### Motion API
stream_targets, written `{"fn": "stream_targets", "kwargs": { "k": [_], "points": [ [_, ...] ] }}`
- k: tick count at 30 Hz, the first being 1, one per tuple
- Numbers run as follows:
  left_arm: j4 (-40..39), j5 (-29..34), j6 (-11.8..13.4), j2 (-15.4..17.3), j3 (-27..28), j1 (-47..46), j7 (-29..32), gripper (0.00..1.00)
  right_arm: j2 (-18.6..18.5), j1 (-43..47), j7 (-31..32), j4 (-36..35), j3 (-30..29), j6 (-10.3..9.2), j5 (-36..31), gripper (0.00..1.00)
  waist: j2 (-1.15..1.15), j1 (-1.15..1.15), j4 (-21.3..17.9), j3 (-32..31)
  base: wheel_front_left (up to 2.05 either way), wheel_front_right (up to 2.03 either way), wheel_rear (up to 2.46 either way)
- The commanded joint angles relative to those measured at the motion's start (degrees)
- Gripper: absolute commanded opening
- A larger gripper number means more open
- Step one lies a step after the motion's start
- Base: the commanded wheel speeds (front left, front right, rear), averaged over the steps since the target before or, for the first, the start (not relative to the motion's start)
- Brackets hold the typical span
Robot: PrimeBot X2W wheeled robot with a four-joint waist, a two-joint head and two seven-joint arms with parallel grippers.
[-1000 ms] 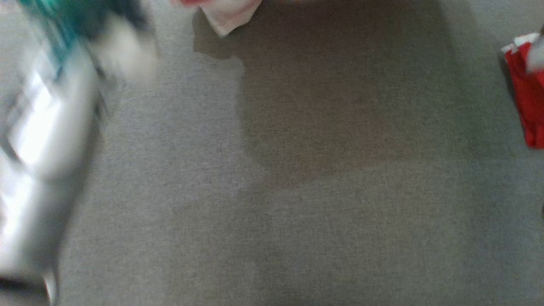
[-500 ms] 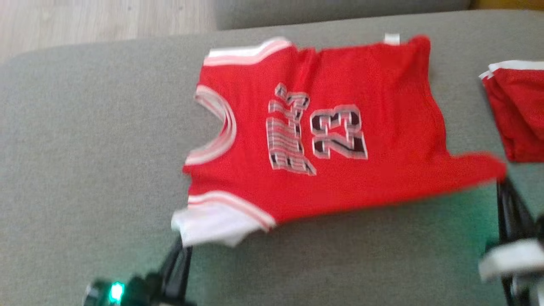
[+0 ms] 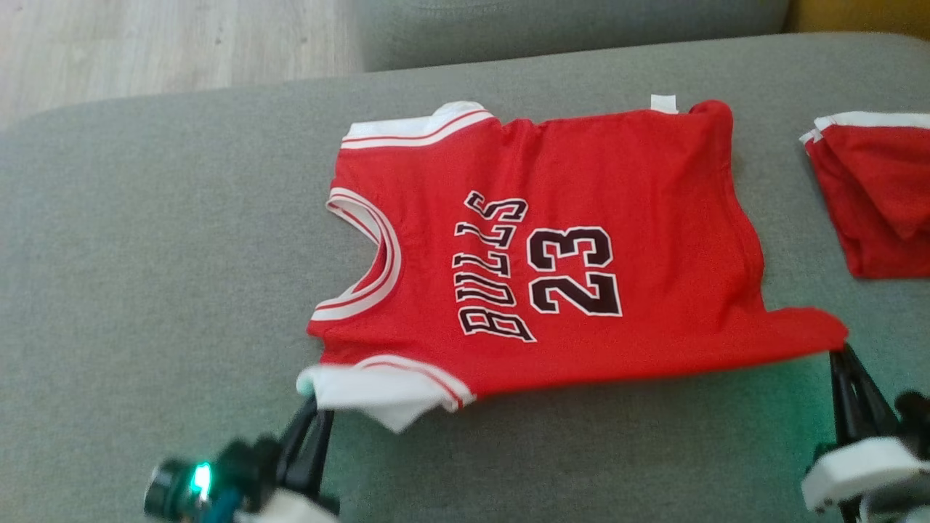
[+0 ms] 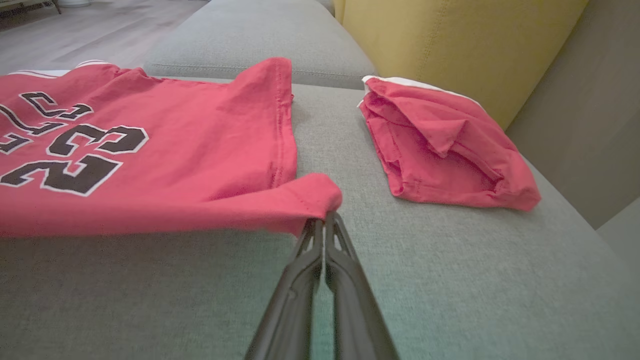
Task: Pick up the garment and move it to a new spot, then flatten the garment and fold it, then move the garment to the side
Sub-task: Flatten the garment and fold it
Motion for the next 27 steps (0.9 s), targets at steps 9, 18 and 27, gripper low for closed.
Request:
{"fn": "stream_targets", "kwargs": {
  "k": [9,18,27],
  "points": [
    [7.01,-3.04,-5.28,-3.37,3.21,-18.65,0.71,0.0,-0.53,-11.45,1.35,3.25,0.55,-0.05,-0.14,0.0,0.0,0.01,-0.52,3.88,0.0,0.0,0.0],
    [14.76,-0.23,-6.15,-4.47,3.26,-31.45,0.49,0.0,-1.28,-24.15,-3.12,13.68,3.74,-0.05,1.09,0.0,0.0,0.01,-1.5,8.73,0.0,0.0,0.0],
    [18.08,2.18,-3.64,-5.83,2.89,-34.72,-2.22,1.0,-1.99,-31.1,-7.15,21.31,4.99,-0.05,0.91,1.0,0.0,0.01,-0.57,10.54,0.0,0.0,0.0]
  ]
}}
